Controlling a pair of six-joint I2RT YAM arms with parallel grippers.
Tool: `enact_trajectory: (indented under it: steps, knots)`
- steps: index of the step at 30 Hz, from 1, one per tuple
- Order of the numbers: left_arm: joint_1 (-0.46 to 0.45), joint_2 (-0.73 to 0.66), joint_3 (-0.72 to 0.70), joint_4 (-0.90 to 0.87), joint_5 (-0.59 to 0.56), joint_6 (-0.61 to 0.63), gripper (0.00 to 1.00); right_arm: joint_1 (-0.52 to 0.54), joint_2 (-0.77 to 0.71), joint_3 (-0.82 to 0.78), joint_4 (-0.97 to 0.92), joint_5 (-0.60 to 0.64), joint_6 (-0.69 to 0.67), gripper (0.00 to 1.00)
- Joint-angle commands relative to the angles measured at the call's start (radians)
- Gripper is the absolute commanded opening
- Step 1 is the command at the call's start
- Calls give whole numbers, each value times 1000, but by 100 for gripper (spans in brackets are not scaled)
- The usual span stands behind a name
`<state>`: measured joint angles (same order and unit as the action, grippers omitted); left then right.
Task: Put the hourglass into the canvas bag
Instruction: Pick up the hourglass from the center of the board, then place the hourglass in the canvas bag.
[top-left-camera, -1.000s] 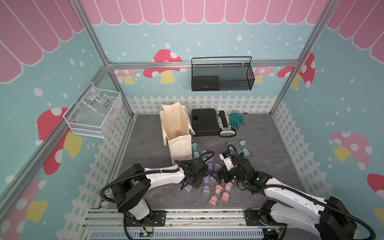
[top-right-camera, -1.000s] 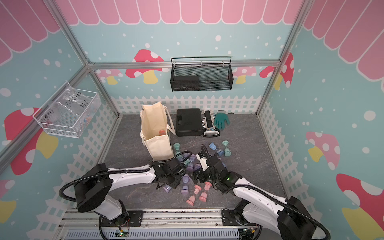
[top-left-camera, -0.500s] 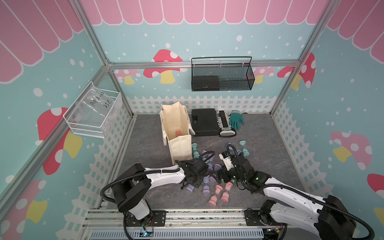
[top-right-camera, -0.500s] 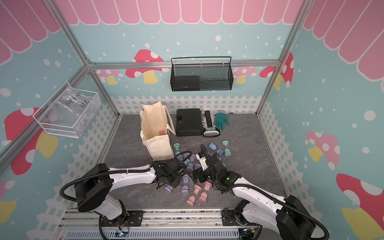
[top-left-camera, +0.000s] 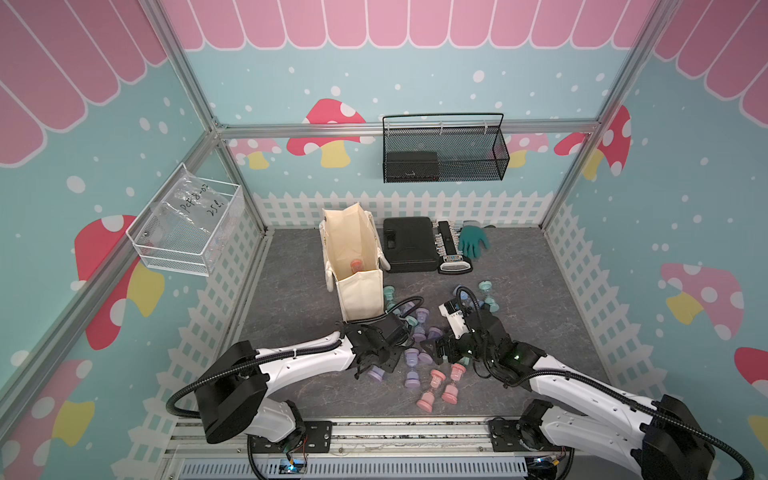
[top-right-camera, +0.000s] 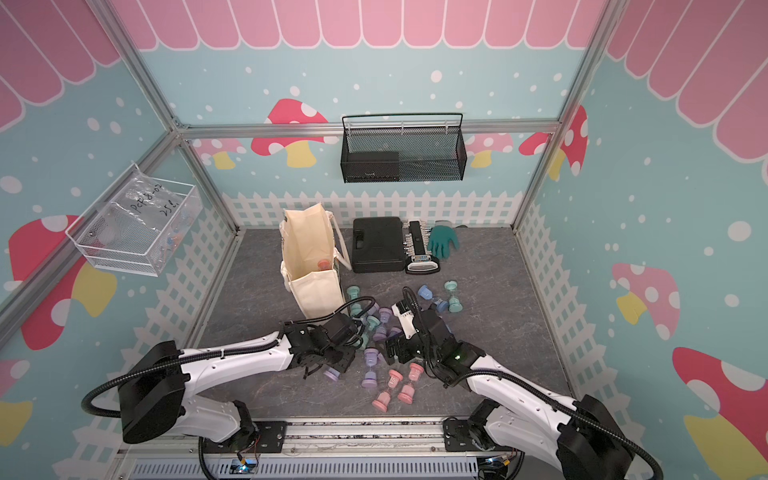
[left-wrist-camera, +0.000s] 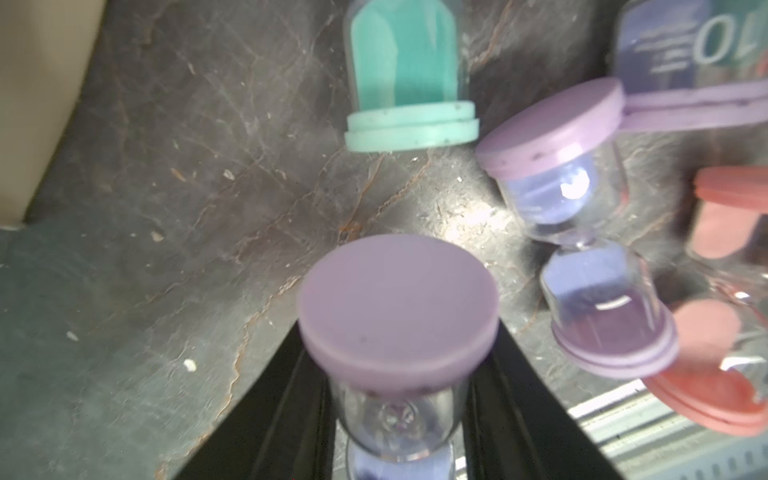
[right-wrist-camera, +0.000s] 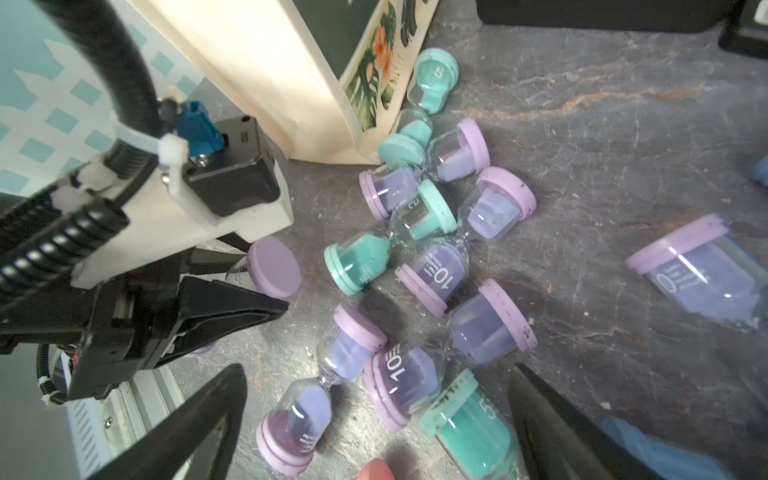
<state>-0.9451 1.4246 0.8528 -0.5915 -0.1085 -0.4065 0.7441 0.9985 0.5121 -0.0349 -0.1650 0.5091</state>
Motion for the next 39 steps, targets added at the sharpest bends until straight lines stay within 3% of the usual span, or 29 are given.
enact_trajectory:
  steps: [1, 23, 29, 35, 39]
  knots:
    - [-3, -63, 48, -46, -26, -24, 28, -6, -41, 48, 19, 11, -13, 99]
    - [68, -255, 400, -193, -140, 20, 21, -8, -107, 252, 1, 63, -134, 100]
    - [124, -241, 517, -193, -147, 20, 20, -9, -99, 311, 10, 79, -162, 100]
    - [166, -202, 634, -184, -236, 30, 19, -9, -66, 362, 33, 63, -169, 99]
    - [237, -158, 701, -177, -222, 19, 20, -9, -34, 385, 55, 42, -164, 100]
